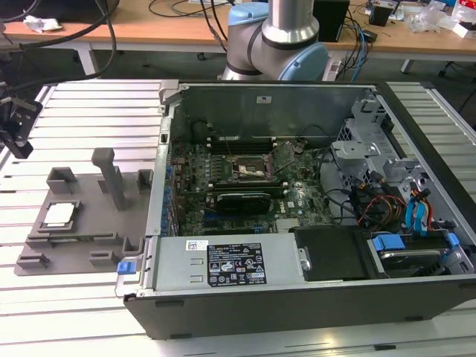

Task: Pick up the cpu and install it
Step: 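Pick up the cpu and move it towards the insertion slot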

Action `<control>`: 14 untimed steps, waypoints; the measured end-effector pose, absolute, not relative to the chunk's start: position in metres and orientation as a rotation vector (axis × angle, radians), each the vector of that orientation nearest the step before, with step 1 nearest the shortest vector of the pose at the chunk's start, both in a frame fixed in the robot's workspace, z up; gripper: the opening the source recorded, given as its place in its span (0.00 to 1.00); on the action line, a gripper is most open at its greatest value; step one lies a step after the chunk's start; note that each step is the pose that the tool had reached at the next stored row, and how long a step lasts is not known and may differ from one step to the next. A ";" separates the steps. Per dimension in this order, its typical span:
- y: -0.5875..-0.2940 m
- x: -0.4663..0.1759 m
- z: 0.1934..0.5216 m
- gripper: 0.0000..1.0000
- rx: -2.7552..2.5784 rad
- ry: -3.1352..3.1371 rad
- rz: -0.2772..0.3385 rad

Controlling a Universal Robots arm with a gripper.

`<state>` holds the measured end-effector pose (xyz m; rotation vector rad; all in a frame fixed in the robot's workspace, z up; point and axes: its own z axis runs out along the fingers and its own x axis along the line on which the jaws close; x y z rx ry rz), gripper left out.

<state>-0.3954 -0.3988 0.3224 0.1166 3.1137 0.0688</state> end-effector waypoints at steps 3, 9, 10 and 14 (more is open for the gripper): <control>-0.399 -0.395 0.317 0.11 0.117 3.114 0.069; -0.399 -0.395 0.307 0.11 0.117 3.114 0.069; -0.399 -0.395 0.306 0.11 0.117 3.114 0.069; -0.399 -0.395 0.300 0.11 0.117 3.114 0.069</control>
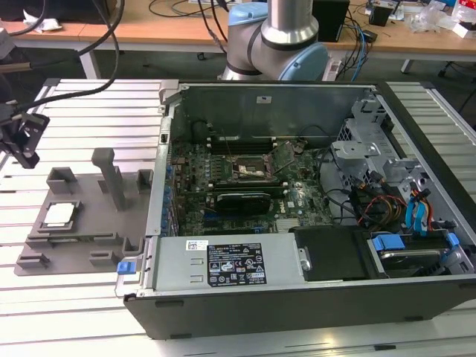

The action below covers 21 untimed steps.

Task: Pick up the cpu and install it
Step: 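Pick up the cpu and move it towards the insertion slot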

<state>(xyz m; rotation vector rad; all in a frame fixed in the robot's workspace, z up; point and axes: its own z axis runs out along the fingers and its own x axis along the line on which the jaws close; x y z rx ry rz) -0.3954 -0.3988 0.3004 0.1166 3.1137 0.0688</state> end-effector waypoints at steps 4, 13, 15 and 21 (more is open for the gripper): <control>-0.399 -0.395 0.296 0.11 0.117 3.114 0.069; -0.399 -0.395 0.286 0.11 0.117 3.114 0.069; -0.399 -0.395 0.283 0.11 0.117 3.114 0.069; -0.399 -0.395 0.275 0.11 0.117 3.114 0.069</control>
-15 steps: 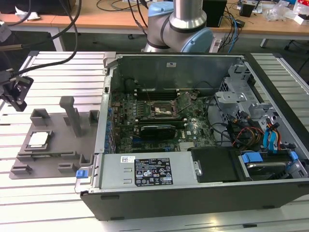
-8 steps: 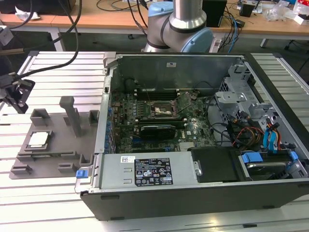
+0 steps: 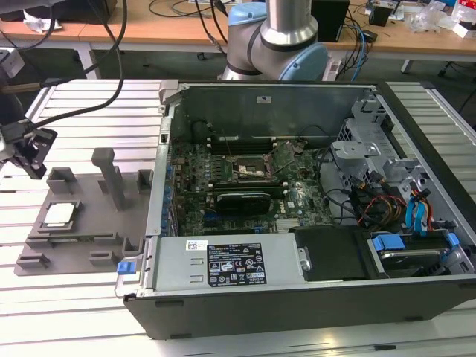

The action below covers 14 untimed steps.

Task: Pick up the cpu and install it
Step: 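Pick up the cpu and move it towards the insertion slot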

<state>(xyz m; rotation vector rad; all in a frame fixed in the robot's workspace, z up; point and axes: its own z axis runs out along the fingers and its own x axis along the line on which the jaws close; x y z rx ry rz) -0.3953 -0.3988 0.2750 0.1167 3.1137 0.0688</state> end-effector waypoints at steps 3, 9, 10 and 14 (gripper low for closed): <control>-0.401 -0.395 0.274 0.11 0.117 3.114 0.068; -0.403 -0.394 0.270 0.11 0.083 3.114 0.008; -0.403 -0.393 0.269 0.11 0.063 3.115 0.008; -0.403 -0.393 0.269 0.11 0.059 3.115 0.003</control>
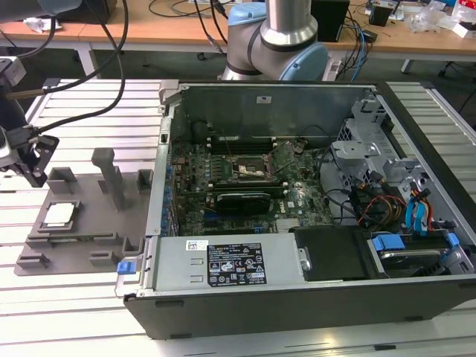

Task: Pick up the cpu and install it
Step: 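Pick up the cpu and move it towards the insertion slot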

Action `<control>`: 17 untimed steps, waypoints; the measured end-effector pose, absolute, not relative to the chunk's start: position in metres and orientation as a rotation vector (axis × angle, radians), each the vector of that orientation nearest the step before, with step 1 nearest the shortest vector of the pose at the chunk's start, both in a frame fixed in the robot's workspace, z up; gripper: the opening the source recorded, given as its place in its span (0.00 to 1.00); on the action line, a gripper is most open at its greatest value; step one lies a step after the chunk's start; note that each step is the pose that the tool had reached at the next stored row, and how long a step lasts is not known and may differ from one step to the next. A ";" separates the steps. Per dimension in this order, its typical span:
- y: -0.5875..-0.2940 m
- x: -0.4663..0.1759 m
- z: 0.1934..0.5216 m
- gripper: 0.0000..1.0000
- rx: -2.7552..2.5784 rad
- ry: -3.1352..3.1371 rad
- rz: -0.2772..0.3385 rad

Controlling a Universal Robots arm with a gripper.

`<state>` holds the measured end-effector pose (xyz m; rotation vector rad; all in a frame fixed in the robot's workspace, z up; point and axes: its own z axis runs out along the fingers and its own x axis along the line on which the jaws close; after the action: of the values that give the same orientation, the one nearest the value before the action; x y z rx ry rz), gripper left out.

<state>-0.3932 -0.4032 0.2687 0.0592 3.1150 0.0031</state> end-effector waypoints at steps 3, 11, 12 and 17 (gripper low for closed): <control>-0.403 -0.393 0.269 0.16 0.059 3.115 0.001; -0.403 -0.393 0.269 0.44 0.058 3.115 -0.004; -0.403 -0.393 0.269 0.44 0.058 3.115 -0.004; -0.403 -0.393 0.269 0.51 0.058 3.115 -0.006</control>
<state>-0.3932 -0.4032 0.2687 0.0583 3.1148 -0.0063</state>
